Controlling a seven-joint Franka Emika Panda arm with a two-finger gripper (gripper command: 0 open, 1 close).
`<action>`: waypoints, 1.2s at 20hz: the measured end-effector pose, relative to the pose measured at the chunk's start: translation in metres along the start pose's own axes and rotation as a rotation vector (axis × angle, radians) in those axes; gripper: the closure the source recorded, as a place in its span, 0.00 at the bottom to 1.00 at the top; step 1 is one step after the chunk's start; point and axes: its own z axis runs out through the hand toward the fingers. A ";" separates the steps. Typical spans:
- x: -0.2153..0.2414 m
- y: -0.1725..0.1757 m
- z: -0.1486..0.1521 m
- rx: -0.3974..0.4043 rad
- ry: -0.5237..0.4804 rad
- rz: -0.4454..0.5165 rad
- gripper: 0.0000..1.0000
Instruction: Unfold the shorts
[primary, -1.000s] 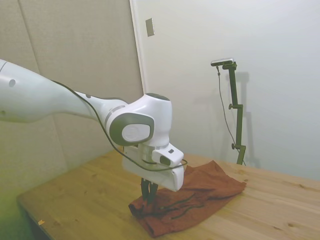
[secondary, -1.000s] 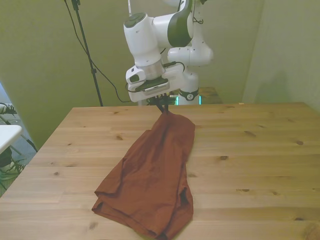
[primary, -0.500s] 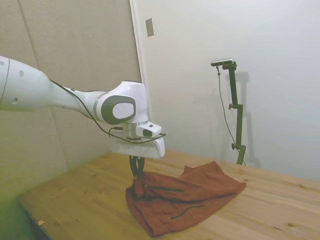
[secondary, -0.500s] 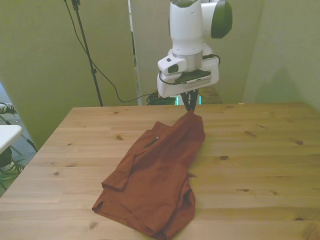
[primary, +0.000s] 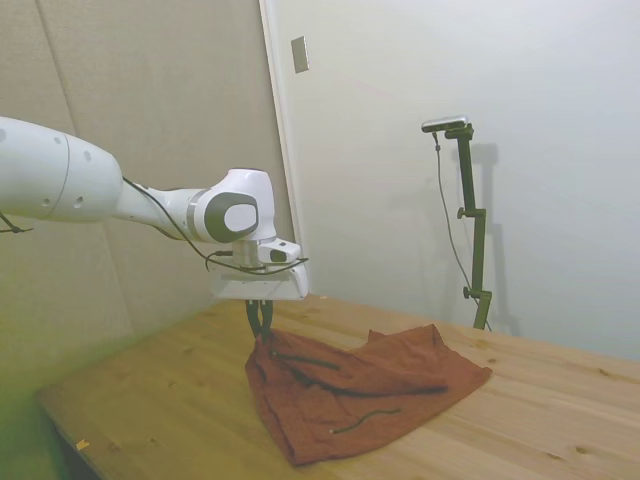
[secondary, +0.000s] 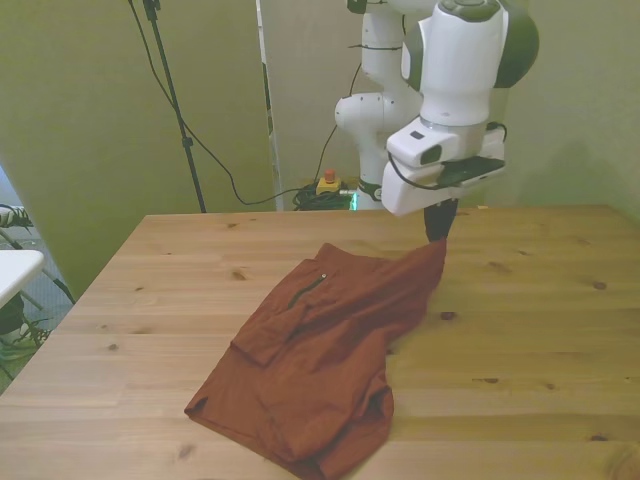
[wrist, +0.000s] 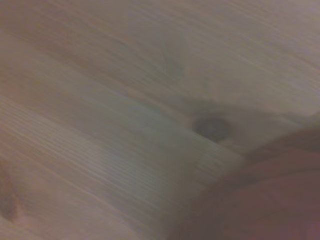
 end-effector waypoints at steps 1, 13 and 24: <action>-0.004 -0.010 0.004 -0.004 -0.007 -0.018 1.00; -0.050 -0.050 0.019 -0.047 -0.031 -0.122 0.00; -0.084 -0.069 -0.006 0.023 -0.019 -0.074 0.00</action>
